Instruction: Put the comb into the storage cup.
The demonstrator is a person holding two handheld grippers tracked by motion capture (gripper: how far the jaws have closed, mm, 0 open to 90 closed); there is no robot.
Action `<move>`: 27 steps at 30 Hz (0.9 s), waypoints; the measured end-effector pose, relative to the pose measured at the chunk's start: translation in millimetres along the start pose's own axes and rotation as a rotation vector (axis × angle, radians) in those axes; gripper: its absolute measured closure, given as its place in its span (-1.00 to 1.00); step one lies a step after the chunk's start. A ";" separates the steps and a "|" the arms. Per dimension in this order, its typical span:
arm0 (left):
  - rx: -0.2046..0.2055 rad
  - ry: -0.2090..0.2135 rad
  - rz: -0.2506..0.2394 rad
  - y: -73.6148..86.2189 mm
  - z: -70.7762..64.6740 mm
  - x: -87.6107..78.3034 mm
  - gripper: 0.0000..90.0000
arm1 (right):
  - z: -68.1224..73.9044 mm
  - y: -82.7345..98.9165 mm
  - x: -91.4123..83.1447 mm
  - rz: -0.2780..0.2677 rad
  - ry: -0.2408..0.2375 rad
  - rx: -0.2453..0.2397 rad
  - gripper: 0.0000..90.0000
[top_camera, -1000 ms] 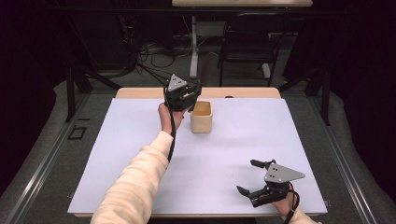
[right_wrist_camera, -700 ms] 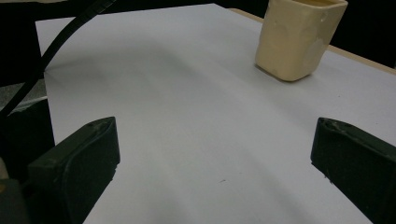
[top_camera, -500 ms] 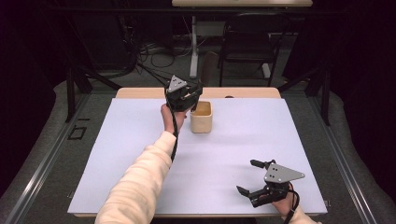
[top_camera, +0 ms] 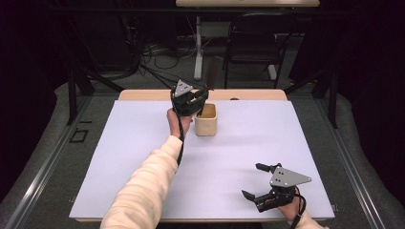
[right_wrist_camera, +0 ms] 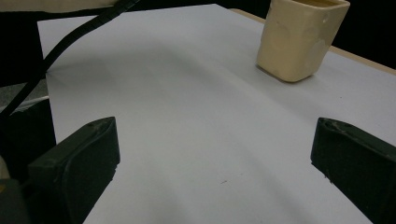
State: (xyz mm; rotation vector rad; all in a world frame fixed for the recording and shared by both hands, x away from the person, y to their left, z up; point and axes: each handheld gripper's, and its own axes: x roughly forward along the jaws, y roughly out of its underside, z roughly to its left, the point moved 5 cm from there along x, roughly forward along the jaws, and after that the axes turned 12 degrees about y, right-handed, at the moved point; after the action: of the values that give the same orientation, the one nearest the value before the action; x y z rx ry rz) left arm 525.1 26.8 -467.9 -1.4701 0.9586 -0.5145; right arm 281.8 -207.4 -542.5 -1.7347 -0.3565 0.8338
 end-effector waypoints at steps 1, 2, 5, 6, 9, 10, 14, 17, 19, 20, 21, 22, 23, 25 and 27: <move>-0.001 -0.001 0.004 0.8 0.3 0.1 0.60 | 0.0 0.0 0.0 0.000 0.000 0.000 -0.98; -0.005 0.000 0.002 1.5 0.3 0.7 0.60 | -0.2 0.0 0.0 -0.001 0.001 -0.001 -0.98; -0.004 0.000 0.006 3.4 1.2 1.2 0.60 | 0.1 0.0 0.0 0.002 0.000 0.002 -0.98; -0.004 0.000 0.008 4.1 1.2 1.3 0.60 | 0.0 -0.1 0.1 -0.001 0.000 -0.001 -0.98; 0.004 -0.003 0.013 5.8 1.2 1.9 0.60 | 0.0 0.1 0.0 0.002 0.000 0.001 -0.98; 0.007 -0.004 0.013 6.3 1.0 2.2 0.60 | 0.1 0.1 0.0 0.002 0.000 0.001 -0.98; 0.006 -0.001 0.020 8.8 0.7 3.8 0.60 | 0.1 -0.1 0.1 -0.001 -0.001 -0.001 -0.98; 0.004 -0.003 0.029 11.3 0.6 4.7 0.60 | 0.0 -0.1 0.1 -0.001 -0.001 -0.002 -0.98; 0.002 -0.002 0.038 13.0 0.7 5.1 0.60 | 0.0 0.0 0.1 0.000 0.000 -0.001 -0.98; 0.001 -0.004 0.049 14.1 0.7 5.4 0.60 | 0.0 -0.1 0.1 0.000 0.000 0.000 -0.98; 0.000 -0.004 0.055 14.9 0.8 5.7 0.60 | 0.2 -0.1 0.1 0.000 -0.002 0.000 -0.98; -0.001 -0.006 0.057 15.4 1.1 5.8 0.60 | 0.2 -0.1 0.1 0.000 -0.002 0.000 -0.98; -0.002 -0.008 0.059 15.7 1.4 5.9 0.60 | 0.4 -0.2 0.1 0.000 -0.002 0.001 -0.98; -0.008 -0.006 0.064 16.6 1.1 7.1 0.60 | 0.4 -0.2 0.2 0.000 -0.002 0.001 -0.98; -0.003 -0.003 0.073 17.0 1.1 7.3 0.60 | 0.4 -0.2 0.1 -0.001 -0.003 0.001 -0.98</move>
State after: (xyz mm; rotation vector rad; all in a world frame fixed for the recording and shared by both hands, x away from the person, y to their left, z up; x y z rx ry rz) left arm 525.6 23.2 -486.1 -1.4329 1.0078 -0.4578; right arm 281.6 -207.1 -542.4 -1.7329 -0.3586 0.8361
